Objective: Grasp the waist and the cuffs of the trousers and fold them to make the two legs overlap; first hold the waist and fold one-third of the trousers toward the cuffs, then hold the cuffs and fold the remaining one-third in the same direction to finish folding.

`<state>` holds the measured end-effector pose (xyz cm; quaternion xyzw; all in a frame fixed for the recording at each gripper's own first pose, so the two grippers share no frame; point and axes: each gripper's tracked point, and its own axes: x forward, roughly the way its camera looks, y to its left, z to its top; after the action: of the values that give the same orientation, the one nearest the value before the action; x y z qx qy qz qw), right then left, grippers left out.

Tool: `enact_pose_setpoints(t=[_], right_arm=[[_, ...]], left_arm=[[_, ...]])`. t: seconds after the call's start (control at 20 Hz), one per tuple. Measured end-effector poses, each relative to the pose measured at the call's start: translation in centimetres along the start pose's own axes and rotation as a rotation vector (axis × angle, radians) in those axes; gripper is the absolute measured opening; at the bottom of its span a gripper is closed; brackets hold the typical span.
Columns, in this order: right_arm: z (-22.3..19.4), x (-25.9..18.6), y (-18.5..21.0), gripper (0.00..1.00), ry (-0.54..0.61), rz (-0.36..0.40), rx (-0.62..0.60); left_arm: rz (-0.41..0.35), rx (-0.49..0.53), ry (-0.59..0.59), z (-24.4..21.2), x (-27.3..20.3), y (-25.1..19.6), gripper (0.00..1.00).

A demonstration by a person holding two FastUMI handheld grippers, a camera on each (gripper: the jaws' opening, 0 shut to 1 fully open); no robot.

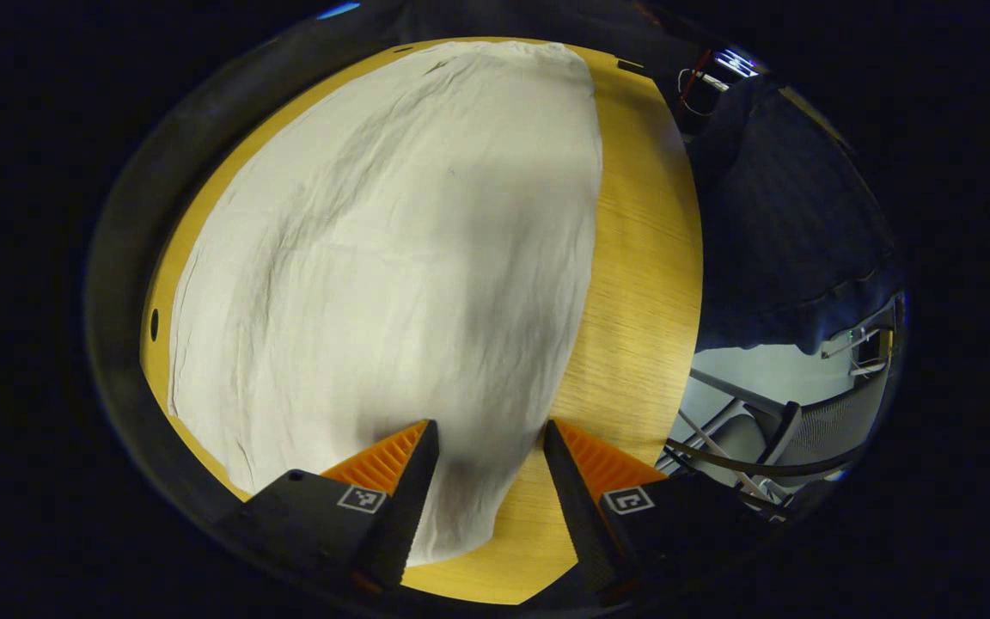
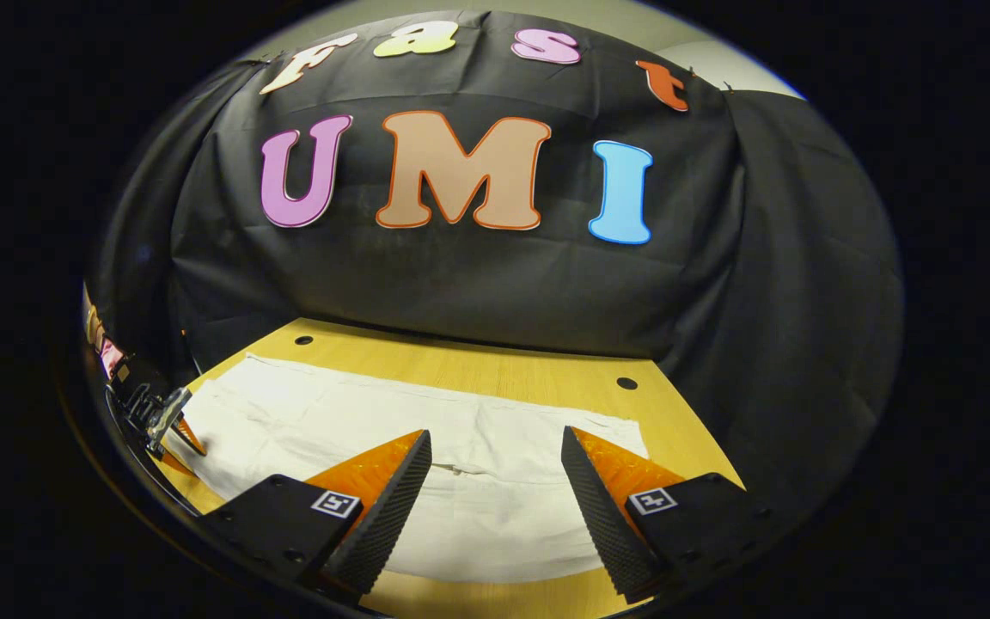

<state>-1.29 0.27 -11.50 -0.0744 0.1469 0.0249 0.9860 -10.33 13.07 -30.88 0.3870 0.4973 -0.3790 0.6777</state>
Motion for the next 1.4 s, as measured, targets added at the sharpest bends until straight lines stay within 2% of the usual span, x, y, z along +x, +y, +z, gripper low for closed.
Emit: enact_pose_setpoints(t=[0.05, 0.1, 0.15, 0.2, 0.25, 0.3, 0.35, 0.45, 0.55, 0.7, 1.0, 1.25, 1.4], right_arm=[[-0.2, 0.2, 0.0, 0.98, 0.002, 0.011, -0.013], [-0.2, 0.3, 0.2, 0.98, 0.006, 0.024, -0.023], [-0.4, 0.4, 0.3, 0.98, 0.011, 0.039, -0.032], [-0.5, 0.6, 0.4, 0.98, 0.017, 0.054, -0.039], [-1.1, 0.9, 0.5, 0.98, 0.028, 0.073, -0.044], [-1.5, 1.3, 0.6, 0.97, 0.037, 0.092, -0.051], [-1.9, 1.5, 0.6, 0.99, 0.049, 0.111, -0.061], [-3.0, 1.8, 0.7, 0.97, 0.076, 0.164, -0.088], [-4.9, 1.9, 1.2, 0.98, 0.121, 0.248, -0.116], [-9.5, 1.6, -0.3, 0.98, 0.25, 0.351, -0.213], [-16.7, 1.4, -5.9, 0.98, 0.473, 0.459, -0.433], [-20.9, 0.6, -8.7, 0.99, 0.637, 0.575, -0.587], [-23.4, 0.8, -10.4, 0.99, 0.737, 0.602, -0.65]], left_arm=[[0.006, -0.008, -0.007, 0.2, 0.0, 0.2, 0.72], [0.009, -0.013, -0.009, 0.2, -0.1, 0.4, 0.55], [0.013, -0.008, -0.011, 0.3, 0.0, 0.5, 0.47], [0.022, 0.002, -0.008, 0.4, 0.1, 0.8, 0.34], [0.037, 0.01, -0.003, 0.6, 0.0, 1.2, 0.25], [0.04, 0.014, 0.005, 0.6, 0.1, 1.3, 0.05], [0.039, 0.012, 0.005, 0.8, 0.1, 1.2, 0.0], [0.034, -0.008, 0.008, 0.7, 0.1, 1.3, 0.0], [0.034, -0.028, 0.016, 0.7, 0.1, 1.2, 0.0], [0.03, -0.044, 0.031, 0.7, 0.2, 1.3, 0.0], [0.02, -0.11, 0.082, 0.9, 0.5, 2.0, 0.0], [0.001, -0.108, 0.121, 0.7, 0.3, 1.8, 0.0], [-0.014, -0.117, 0.146, 0.5, 0.2, 1.6, 0.0]])
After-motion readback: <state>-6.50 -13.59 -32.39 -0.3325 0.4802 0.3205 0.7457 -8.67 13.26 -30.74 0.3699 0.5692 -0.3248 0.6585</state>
